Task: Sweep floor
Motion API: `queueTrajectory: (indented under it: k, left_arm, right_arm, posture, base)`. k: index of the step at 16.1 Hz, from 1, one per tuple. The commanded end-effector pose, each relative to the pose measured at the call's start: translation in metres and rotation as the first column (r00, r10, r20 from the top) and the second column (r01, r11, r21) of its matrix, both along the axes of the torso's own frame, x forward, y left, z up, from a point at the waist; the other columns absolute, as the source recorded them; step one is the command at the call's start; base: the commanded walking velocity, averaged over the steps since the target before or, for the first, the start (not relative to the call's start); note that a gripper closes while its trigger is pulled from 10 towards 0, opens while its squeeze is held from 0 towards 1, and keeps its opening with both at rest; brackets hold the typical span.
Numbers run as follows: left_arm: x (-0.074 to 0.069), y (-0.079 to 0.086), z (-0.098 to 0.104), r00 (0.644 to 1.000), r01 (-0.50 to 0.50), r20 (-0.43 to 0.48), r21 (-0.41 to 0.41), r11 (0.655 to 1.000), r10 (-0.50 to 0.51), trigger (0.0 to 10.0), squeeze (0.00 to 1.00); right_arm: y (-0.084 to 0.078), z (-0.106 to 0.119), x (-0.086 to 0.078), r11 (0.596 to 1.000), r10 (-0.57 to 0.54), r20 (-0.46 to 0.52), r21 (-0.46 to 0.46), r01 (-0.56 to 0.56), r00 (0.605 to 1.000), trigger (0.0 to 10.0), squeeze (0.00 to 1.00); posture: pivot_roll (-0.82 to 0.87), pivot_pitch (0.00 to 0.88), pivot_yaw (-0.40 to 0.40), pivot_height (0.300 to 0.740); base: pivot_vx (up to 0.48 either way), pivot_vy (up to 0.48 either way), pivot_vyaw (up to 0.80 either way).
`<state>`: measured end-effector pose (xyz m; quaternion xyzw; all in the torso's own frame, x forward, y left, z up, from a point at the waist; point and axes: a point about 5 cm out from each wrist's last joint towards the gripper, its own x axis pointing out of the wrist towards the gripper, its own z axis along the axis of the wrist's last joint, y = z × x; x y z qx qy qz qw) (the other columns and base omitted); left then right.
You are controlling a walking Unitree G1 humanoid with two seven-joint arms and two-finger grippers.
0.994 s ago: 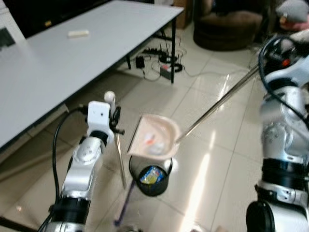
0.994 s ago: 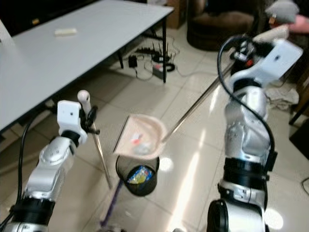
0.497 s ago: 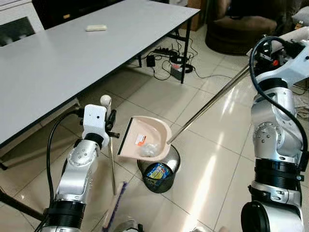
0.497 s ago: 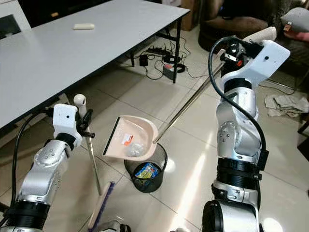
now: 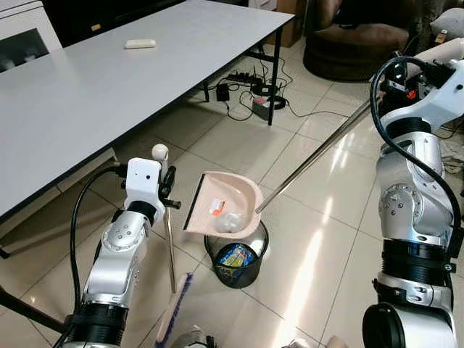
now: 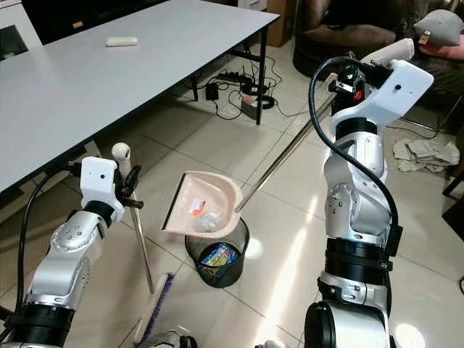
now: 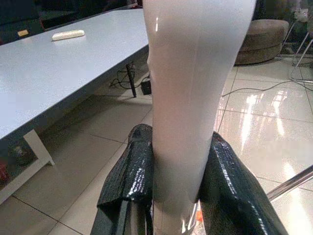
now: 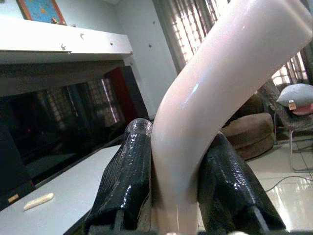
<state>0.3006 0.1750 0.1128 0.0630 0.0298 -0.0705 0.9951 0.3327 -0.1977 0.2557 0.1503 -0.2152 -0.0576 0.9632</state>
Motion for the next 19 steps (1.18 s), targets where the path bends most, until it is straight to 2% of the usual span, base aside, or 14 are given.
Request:
queueTrajectory:
  k: [1,6,8,11,13,17,19]
  left_arm:
    - [-0.001,-0.001,0.007,1.000,0.011,0.026,0.013,1.000,-0.012,10.0,0.00]
    - [-0.003,0.003,0.007,1.000,0.001,0.020,0.022,1.000,-0.001,10.0,0.00]
    - [-0.002,0.003,0.007,1.000,-0.003,0.021,0.022,1.000,0.002,10.0,0.00]
    - [-0.003,0.004,0.006,1.000,-0.004,0.018,0.025,1.000,0.004,10.0,0.00]
    - [-0.002,0.004,0.008,1.000,-0.011,0.024,0.026,1.000,0.011,10.0,0.00]
    - [-0.003,0.009,0.008,0.999,-0.031,0.022,0.027,0.999,0.030,10.0,0.00]
    - [-0.006,0.009,0.007,0.999,-0.033,0.021,0.028,0.999,0.032,10.0,0.00]
  right_arm:
    - [0.002,0.011,-0.005,1.000,0.006,0.067,-0.010,-0.005,0.998,10.0,0.00]
    - [0.017,0.012,-0.006,0.990,0.071,0.093,-0.124,-0.059,0.993,10.0,0.00]
    - [0.024,0.015,-0.009,0.974,0.096,0.127,-0.217,-0.066,0.987,10.0,0.00]
    - [0.034,0.018,-0.012,0.954,0.134,0.182,-0.291,-0.076,0.974,10.0,0.00]
    - [0.043,0.012,-0.011,0.928,0.170,0.167,-0.360,-0.100,0.971,10.0,0.00]
    - [0.072,0.006,-0.014,0.841,0.282,0.181,-0.519,-0.151,0.942,10.0,0.00]
    - [0.081,0.003,-0.016,0.823,0.312,0.192,-0.545,-0.163,0.930,10.0,0.00]
  posture:
    - [0.01,0.083,0.064,0.740]
    - [0.02,0.079,0.060,0.740]
    - [0.02,0.079,0.058,0.740]
    - [0.02,0.077,0.059,0.740]
    - [0.02,0.083,0.056,0.740]
    - [0.03,0.088,0.056,0.740]
    - [0.03,0.089,0.050,0.740]
  base:
    - [0.000,0.000,0.00]
    - [0.000,0.000,0.00]
    - [0.000,0.000,0.00]
    - [0.000,0.000,0.00]
    - [0.000,0.000,0.00]
    - [0.000,0.000,0.00]
    - [0.000,0.000,0.00]
